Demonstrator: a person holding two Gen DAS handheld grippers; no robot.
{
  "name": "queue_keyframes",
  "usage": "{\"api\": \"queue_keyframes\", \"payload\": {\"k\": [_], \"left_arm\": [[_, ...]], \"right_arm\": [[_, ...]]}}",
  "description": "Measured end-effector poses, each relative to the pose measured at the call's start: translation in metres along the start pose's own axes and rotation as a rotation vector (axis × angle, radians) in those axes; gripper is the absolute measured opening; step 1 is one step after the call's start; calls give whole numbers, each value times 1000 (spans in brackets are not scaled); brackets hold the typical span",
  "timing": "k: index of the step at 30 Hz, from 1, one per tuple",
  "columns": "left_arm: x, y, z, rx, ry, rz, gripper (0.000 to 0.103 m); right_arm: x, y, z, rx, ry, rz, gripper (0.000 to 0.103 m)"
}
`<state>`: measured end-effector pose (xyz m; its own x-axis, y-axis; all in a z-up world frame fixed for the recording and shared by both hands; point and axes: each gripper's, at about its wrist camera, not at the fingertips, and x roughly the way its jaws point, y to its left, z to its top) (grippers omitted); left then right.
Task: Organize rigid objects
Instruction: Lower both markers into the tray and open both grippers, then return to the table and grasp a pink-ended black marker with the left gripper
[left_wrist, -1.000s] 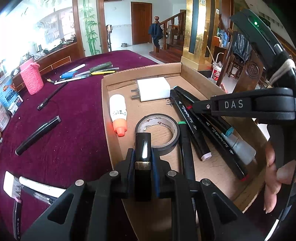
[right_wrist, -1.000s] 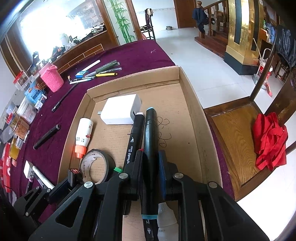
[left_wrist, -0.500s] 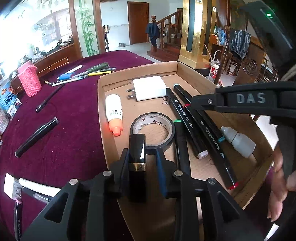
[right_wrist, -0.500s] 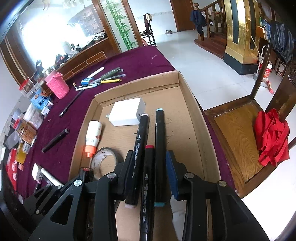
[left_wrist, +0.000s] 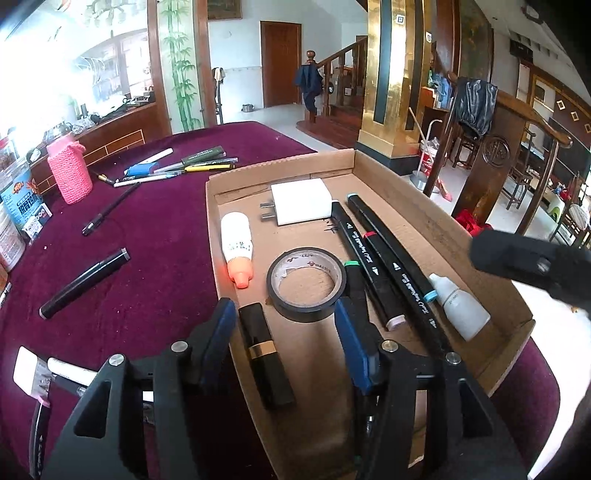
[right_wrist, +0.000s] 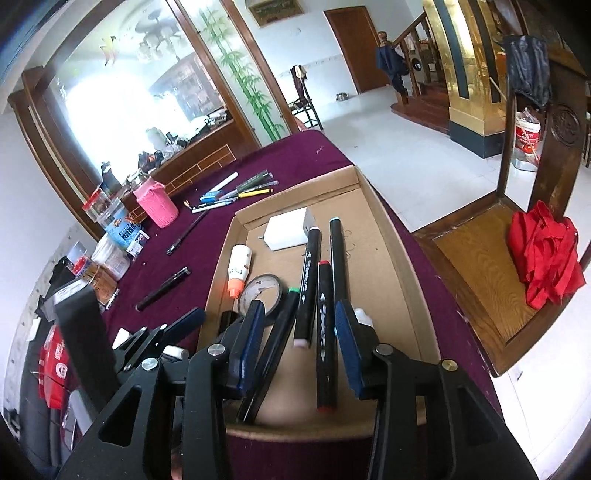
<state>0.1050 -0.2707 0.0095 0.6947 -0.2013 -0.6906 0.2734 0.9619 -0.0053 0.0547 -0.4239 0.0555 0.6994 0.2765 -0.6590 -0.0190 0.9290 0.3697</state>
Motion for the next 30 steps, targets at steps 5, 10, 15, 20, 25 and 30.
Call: {"api": "queue_keyframes", "payload": {"k": [5,10,15,20,25,30], "left_arm": [[-13,1,2,-15,-49,-40,54],[-25,6,8,-48,-86,-55,54],[-53,16,12,-77,-97,-86,55],[-86,40,4,-93,-51,-132,58],[-113,97,-29,-137,31,-175,59],[-134,168,-82,-184,79,-44,63]], "right_arm": [[-22,-3,-9,19,-31,4,35],[-48,0,-19,24,-74,10,35],[-65,16,-25,-22,-93,29,36],[-68,28,-27,-33,-103,60,37],[-53,55,-37,-92,-60,106,38],[-29,80,-53,-156,5,150,38]]}}
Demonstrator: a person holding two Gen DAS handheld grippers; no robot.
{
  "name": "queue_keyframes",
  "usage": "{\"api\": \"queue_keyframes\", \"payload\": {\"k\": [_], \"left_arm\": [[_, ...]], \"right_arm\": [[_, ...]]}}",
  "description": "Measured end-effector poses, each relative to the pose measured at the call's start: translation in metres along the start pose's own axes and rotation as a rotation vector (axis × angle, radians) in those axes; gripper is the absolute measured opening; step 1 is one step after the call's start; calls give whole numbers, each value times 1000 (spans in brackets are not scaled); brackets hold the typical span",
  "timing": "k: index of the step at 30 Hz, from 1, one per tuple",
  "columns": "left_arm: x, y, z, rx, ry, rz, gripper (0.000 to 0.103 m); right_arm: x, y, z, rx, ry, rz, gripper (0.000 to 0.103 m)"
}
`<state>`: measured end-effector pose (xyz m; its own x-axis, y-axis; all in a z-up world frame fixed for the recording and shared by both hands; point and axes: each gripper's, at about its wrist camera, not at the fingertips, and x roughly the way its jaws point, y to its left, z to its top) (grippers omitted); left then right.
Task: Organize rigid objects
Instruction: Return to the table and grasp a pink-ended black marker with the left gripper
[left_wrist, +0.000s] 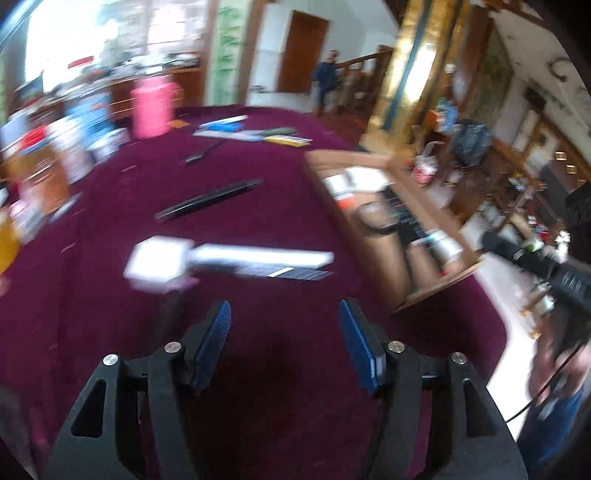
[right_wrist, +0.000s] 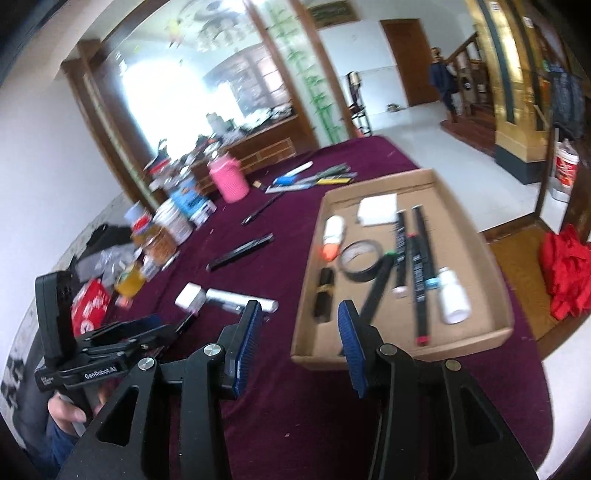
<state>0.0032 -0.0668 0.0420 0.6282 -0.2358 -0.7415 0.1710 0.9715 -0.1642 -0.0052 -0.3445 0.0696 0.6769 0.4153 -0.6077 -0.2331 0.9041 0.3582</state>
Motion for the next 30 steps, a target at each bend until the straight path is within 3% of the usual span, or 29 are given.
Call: {"api": "queue_keyframes", "payload": {"k": [2,6,10,12,13,15,16,20,26,30], "left_arm": [[2,24,-10,-29,15,66,64],[22,63,-23,-128,74,107,64],[41,60,-23,-87,93,117,64],[54,57,-21,-76,111,145,53],[59,58,-20,-72,118,162,38],[61,56,-20,-52,104,199,33],[60,57,-20,-56,103,193,27],[46,68,-28,-90,101,168,19],[43,71,-33,-94,86,160,19],[42,70,-33,-94,84,157,19]], "right_arm": [[14,7,-3,-15,28,15,38],[35,19,-11,-30,82,49,38],[54,33,-18,-62,135,59,38],[64,38,-20,-77,163,62,38],[69,42,-20,-88,175,68,38],[82,52,-19,-127,210,69,38],[91,57,-18,-149,232,66,38],[124,66,-13,-181,292,61,38],[165,66,-7,-182,333,-9,38],[168,69,-7,-205,319,-42,41]]}}
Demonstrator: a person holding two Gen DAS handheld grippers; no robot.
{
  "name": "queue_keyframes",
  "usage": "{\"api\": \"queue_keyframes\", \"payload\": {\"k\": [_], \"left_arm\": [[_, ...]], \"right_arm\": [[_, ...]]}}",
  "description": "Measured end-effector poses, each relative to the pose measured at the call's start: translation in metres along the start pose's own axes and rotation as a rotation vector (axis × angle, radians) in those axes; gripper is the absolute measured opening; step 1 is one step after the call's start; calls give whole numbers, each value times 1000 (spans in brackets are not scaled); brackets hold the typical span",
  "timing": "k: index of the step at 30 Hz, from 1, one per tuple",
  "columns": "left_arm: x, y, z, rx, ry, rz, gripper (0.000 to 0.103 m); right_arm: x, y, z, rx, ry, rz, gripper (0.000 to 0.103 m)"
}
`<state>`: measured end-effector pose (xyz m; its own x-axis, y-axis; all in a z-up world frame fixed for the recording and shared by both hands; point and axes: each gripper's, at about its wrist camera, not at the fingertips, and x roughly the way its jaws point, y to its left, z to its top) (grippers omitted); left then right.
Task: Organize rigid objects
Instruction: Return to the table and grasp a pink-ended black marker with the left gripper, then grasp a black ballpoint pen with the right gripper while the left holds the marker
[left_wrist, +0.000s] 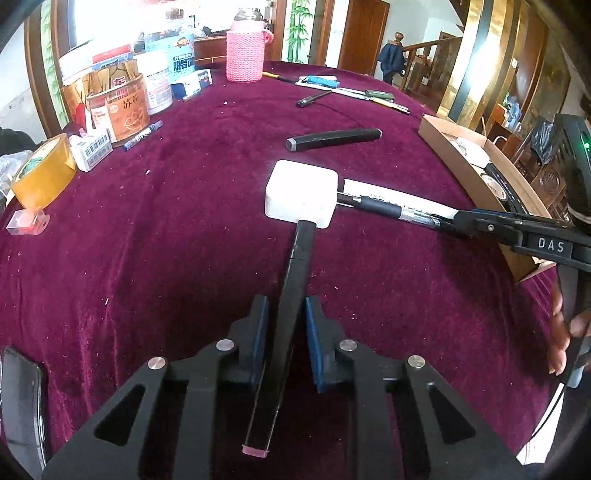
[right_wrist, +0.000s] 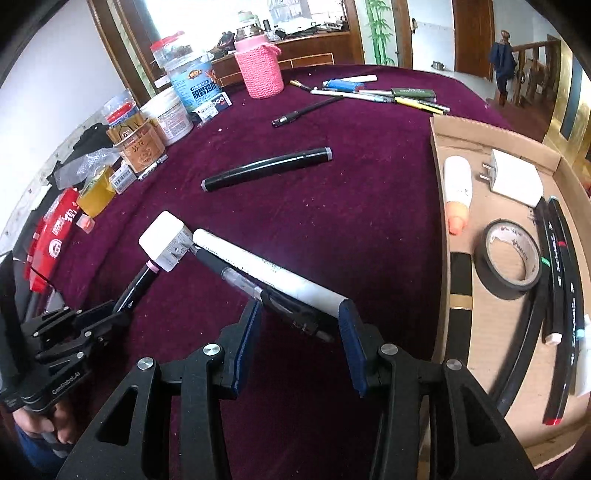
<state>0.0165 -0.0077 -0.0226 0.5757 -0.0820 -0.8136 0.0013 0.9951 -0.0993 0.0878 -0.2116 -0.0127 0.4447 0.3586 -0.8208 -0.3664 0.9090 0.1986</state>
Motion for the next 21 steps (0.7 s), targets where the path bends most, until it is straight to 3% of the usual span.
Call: {"api": "queue_keyframes", "payload": {"k": [4,7,8,11,15,19,21], "left_arm": [[0,2,0,-8,-2,-11,19],[0,3,0,-13,-2,-17,19],[0,4,0,-14,-2,-19,19],[0,4,1,-15,-2,-21,19],[0,4,1,-15,-2,-20,19],[1,1,1,7,0,-4,19],[1,0,1,17,1,7,20]], "right_arm": [[1,16,-7,-42,37,53,45],[1,40,-17,-110,105,214,43],[-2,43,-18,-118,95,219,43],[-7,44,-14,-140,45,118,43],[1,40,-8,-120,70,145,43],[13,54,-5,-167,61,107,43],[26,67,-3,-192,63,78,34]]}}
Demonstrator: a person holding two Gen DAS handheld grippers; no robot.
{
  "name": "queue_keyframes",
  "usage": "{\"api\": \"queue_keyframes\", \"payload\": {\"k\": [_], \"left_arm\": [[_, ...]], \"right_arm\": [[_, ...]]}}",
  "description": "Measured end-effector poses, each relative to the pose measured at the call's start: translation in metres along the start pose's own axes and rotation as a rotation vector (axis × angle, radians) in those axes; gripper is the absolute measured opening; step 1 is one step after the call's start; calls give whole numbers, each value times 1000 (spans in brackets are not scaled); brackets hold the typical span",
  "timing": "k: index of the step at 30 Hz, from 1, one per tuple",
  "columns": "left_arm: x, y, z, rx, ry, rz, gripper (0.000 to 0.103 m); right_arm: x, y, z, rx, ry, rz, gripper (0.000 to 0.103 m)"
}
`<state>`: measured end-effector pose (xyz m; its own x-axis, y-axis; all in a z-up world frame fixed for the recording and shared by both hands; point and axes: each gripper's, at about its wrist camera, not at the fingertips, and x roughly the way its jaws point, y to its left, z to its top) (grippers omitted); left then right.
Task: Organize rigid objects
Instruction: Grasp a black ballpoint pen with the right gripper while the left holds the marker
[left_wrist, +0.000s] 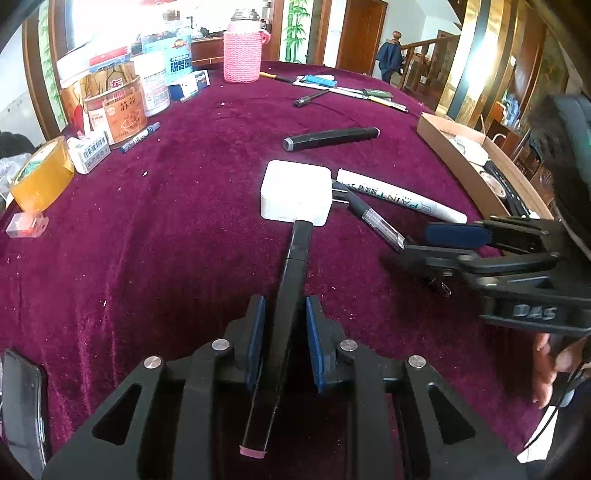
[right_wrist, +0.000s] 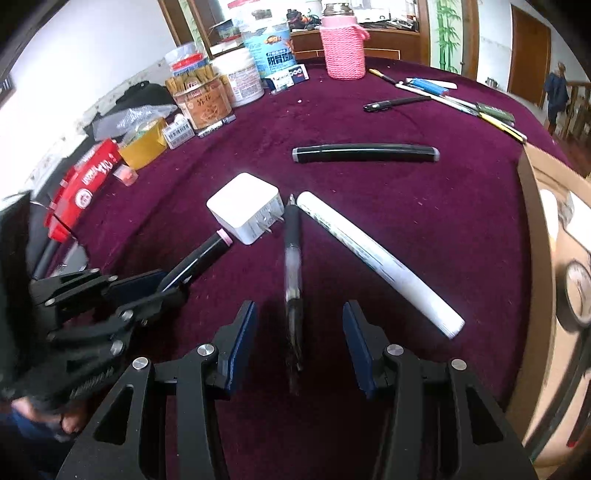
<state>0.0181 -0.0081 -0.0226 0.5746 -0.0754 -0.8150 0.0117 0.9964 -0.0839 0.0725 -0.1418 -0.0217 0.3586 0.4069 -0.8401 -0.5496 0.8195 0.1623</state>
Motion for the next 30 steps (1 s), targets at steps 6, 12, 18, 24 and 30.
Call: {"api": "queue_keyframes", "payload": {"k": [6,12,18,24,30], "left_arm": [[-1,2,-1,-11,-4,-28,19],[-12,18,-10,-91,23,-179,14],[-10,1,-10,-31,42,-103,14],[-2,-27,-6,88,28,52,18],[-9,-20,-11,3,24,-75,12]], "right_arm": [[-10,14,-15,-47,-24,-48,11],[-43,1,-52,43,-67,59,10],[-44,-8,-62,83,-70,76,10],[-38,-1,-67,61,-58,56,10],[-44,-5,-71,84,-90,88,10]]}}
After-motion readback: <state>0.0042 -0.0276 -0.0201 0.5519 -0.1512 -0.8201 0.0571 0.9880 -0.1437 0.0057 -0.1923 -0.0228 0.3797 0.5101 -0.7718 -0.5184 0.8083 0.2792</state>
